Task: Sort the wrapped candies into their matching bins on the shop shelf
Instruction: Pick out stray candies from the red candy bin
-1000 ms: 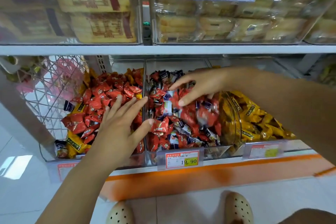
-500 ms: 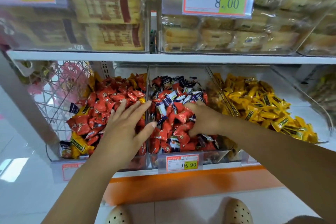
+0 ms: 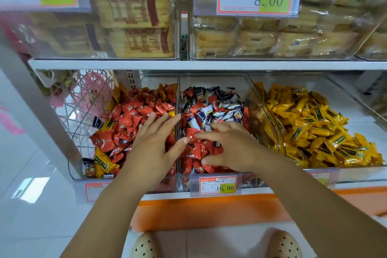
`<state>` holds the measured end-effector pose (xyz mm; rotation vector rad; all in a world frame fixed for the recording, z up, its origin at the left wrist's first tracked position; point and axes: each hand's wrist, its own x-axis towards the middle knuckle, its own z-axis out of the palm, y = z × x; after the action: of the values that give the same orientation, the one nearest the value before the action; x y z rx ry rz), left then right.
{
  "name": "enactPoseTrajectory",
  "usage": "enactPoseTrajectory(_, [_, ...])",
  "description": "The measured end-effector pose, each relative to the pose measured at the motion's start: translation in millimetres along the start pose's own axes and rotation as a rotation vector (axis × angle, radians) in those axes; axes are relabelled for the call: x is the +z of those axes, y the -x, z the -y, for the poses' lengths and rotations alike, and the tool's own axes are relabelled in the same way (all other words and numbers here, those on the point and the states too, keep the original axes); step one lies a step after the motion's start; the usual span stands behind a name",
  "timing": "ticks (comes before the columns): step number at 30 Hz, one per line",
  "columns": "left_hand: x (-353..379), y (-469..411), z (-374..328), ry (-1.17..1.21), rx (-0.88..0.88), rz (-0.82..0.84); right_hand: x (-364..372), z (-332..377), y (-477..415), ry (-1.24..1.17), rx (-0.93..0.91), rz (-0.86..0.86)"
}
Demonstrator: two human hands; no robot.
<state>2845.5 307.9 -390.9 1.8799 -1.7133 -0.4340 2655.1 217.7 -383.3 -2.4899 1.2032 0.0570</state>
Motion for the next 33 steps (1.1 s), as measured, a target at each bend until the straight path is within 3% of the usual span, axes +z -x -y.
enactPoseTrajectory(2, [0, 0, 0, 0.006, -0.006, -0.003, 2, -6, 2, 0.089, 0.076, 0.015])
enactPoseTrajectory(4, [-1, -1, 1, 0.009, -0.005, -0.009, -8, -11, 7, -0.077, 0.124, 0.0])
enactPoseTrajectory(8, [-1, 0, 2, 0.009, 0.002, -0.029, -22, -12, 10, -0.17, 0.019, -0.261])
enactPoseTrajectory(13, [2, -2, 0, 0.015, 0.046, -0.083, 3, 1, -6, -0.08, -0.049, -0.038])
enactPoseTrajectory(16, [5, -2, -1, 0.008, 0.071, -0.096, 13, 1, -14, 0.049, -0.067, -0.158])
enactPoseTrajectory(20, [6, -5, -3, -0.004, 0.076, -0.104, 11, -4, -16, 0.01, -0.064, -0.217])
enactPoseTrajectory(26, [15, -11, -17, -0.399, 0.119, -0.054, -11, -22, -2, -0.311, 0.042, -0.203])
enactPoseTrajectory(29, [21, -11, -24, -0.571, 0.11, -0.028, -19, -30, 5, -0.301, 0.077, -0.129])
enactPoseTrajectory(33, [23, -12, -29, -0.61, 0.135, -0.043, -22, -29, 12, -0.297, 0.11, -0.016])
